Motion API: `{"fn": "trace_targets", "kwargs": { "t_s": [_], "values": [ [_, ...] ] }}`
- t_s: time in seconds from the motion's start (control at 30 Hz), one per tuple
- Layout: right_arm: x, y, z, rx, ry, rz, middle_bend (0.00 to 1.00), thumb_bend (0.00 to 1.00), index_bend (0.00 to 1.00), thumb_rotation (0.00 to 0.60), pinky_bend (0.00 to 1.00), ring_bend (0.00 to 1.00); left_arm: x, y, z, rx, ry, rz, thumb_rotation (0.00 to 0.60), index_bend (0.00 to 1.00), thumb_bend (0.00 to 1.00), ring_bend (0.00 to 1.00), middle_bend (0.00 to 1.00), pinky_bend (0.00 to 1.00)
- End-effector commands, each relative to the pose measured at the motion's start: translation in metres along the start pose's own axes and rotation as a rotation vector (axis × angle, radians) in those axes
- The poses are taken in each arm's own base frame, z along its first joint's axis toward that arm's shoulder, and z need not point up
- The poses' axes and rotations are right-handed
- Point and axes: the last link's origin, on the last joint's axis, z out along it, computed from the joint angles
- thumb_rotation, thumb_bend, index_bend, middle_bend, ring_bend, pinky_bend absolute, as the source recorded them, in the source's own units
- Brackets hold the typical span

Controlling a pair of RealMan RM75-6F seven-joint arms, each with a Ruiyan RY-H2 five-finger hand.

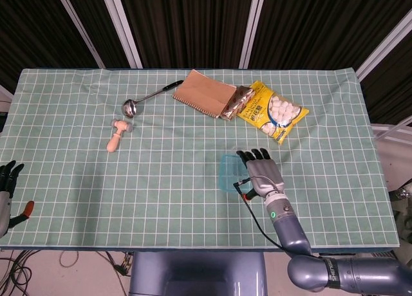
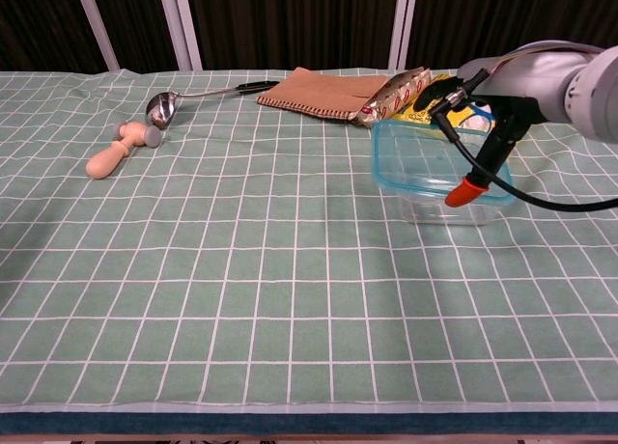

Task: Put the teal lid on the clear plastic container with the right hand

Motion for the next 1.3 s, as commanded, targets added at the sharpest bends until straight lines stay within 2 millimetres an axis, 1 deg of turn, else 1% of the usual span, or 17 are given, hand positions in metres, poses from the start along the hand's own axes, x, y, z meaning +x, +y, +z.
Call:
{"fn": "trace_targets", "kwargs": {
  "t_s": [0.03, 0.17, 0.4, 0.6, 0.8, 0.93, 1.03, 1.17, 1.3],
  "values": [
    [0.006, 0.002, 0.008, -0.001, 0.006, -0.024, 0.48, 0.29, 0.12, 0.600, 0.00, 0.09, 0.000, 0.000, 0.000, 0.002, 0.001, 0.001, 0.600, 0.08, 0.33, 0.00, 0.00, 0.00],
    [0.014, 0.006, 0.016, -0.002, 0.013, -0.021, 0.48, 0.29, 0.12, 0.600, 0.00, 0.09, 0.000, 0.000, 0.001, 0.004, 0.002, 0.003, 0.600, 0.08, 0.33, 0.00, 0.00, 0.00],
    [0.026, 0.014, 0.030, 0.007, 0.006, -0.088, 0.48, 0.29, 0.12, 0.600, 0.00, 0.09, 0.000, -0.001, 0.001, 0.009, 0.003, 0.007, 0.600, 0.08, 0.33, 0.00, 0.00, 0.00],
    [0.031, 0.020, 0.043, 0.031, -0.032, -0.169, 0.48, 0.29, 0.12, 0.600, 0.00, 0.09, -0.001, -0.002, 0.003, 0.019, 0.005, 0.014, 0.600, 0.08, 0.33, 0.00, 0.00, 0.00],
    [0.038, 0.017, 0.055, 0.066, -0.072, -0.200, 0.48, 0.29, 0.12, 0.600, 0.00, 0.09, -0.002, -0.002, 0.003, 0.023, 0.008, 0.024, 0.600, 0.08, 0.33, 0.00, 0.00, 0.00],
    [0.038, 0.014, 0.061, 0.077, -0.081, -0.205, 0.48, 0.29, 0.13, 0.600, 0.00, 0.09, -0.002, -0.002, 0.003, 0.030, 0.007, 0.023, 0.600, 0.08, 0.33, 0.00, 0.00, 0.00],
    [0.038, 0.015, 0.066, 0.063, -0.079, -0.198, 0.48, 0.30, 0.13, 0.600, 0.00, 0.09, -0.002, -0.002, 0.003, 0.031, 0.006, 0.023, 0.600, 0.08, 0.33, 0.00, 0.00, 0.00],
    [0.040, 0.017, 0.072, 0.022, -0.071, -0.176, 0.48, 0.30, 0.13, 0.600, 0.00, 0.10, -0.003, -0.002, 0.003, 0.036, 0.001, 0.022, 0.600, 0.08, 0.33, 0.00, 0.00, 0.00],
    [0.040, 0.020, 0.074, -0.030, -0.061, -0.188, 0.48, 0.31, 0.13, 0.600, 0.00, 0.09, -0.003, -0.002, 0.004, 0.040, -0.003, 0.019, 0.600, 0.08, 0.33, 0.00, 0.00, 0.00]
  ]
}}
